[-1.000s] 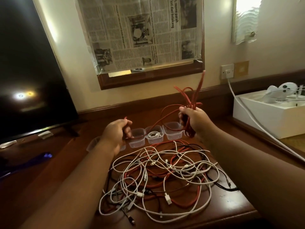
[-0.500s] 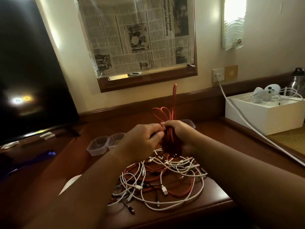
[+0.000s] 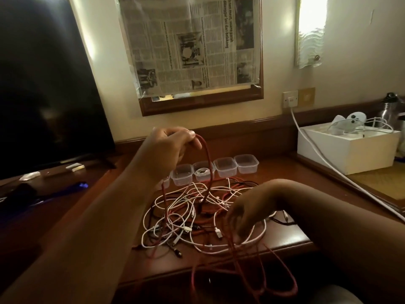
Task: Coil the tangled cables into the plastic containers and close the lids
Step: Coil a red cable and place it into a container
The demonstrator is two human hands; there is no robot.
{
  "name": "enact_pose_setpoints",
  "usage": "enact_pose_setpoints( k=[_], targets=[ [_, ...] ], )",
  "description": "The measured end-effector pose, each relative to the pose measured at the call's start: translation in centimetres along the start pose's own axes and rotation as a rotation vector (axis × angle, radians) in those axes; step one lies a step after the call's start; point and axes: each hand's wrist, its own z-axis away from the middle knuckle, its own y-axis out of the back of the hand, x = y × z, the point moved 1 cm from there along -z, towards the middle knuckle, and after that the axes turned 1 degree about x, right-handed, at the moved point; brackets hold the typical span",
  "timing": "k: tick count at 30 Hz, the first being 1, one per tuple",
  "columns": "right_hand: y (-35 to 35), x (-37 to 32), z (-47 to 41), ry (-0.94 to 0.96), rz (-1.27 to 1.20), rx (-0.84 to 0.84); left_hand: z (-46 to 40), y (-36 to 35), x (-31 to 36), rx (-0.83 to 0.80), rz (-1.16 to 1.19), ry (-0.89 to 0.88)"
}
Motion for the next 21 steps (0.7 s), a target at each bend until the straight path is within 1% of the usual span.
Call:
enact_pose_setpoints(
  k=[1, 2, 5, 6, 7, 9, 10, 11, 13, 15, 16, 18, 20, 21],
  targets=[
    [0.3, 0.1, 0.2, 0.019, -0.061, 0.016, 0.1, 0.1, 0.0, -0.003, 0.031, 0.01],
    [0.6, 0.3, 0.3, 0.075, -0.182, 0.043, 0.2, 0.2, -0.1, -0.003, 0.055, 0.019],
    [1.3, 0.7, 0.8, 0.334, -0.719, 0.178, 0.2, 0.4, -0.6, -0.006, 0.117, 0.045],
    [1.4, 0.7, 0.8, 0.397, -0.808, 0.23, 0.2, 0.5, -0.9, -0.007, 0.137, 0.053],
    [1.5, 0.5, 0.8, 0.43, -0.807, 0.301, 0.0, 0.6, -1.2, -0.004, 0.156, 0.064],
    [1.8, -0.2, 0.6, 0.419, -0.698, 0.478, -0.3, 0.7, -1.9, 0.007, 0.19, 0.086],
    [2.0, -0.6, 0.5, 0.418, -0.693, 0.526, -0.5, 0.8, -2.3, 0.019, 0.2, 0.097],
    [2.1, -0.8, 0.5, 0.431, -0.738, 0.532, -0.7, 1.0, -2.8, 0.037, 0.211, 0.108],
    [2.3, -1.4, 0.6, 0.46, -0.846, 0.479, -1.2, 1.3, -3.8, 0.084, 0.248, 0.129],
    [2.3, -1.3, 0.2, 0.436, -0.922, 0.387, -1.8, 1.6, -4.9, 0.14, 0.308, 0.151],
    [2.2, -1.4, -0.2, 0.415, -0.952, 0.305, -2.0, 1.6, -5.5, 0.164, 0.333, 0.162],
    [1.8, -2.0, -0.8, 0.428, -1.038, 0.078, -2.3, 1.4, -6.5, 0.201, 0.354, 0.194],
    [1.7, -3.0, -0.9, 0.549, -1.172, -0.118, -2.7, 1.0, -7.7, 0.238, 0.394, 0.247],
    [1.8, -3.5, -0.8, 0.632, -1.228, -0.164, -2.8, 0.8, -8.4, 0.252, 0.428, 0.281]
  ],
)
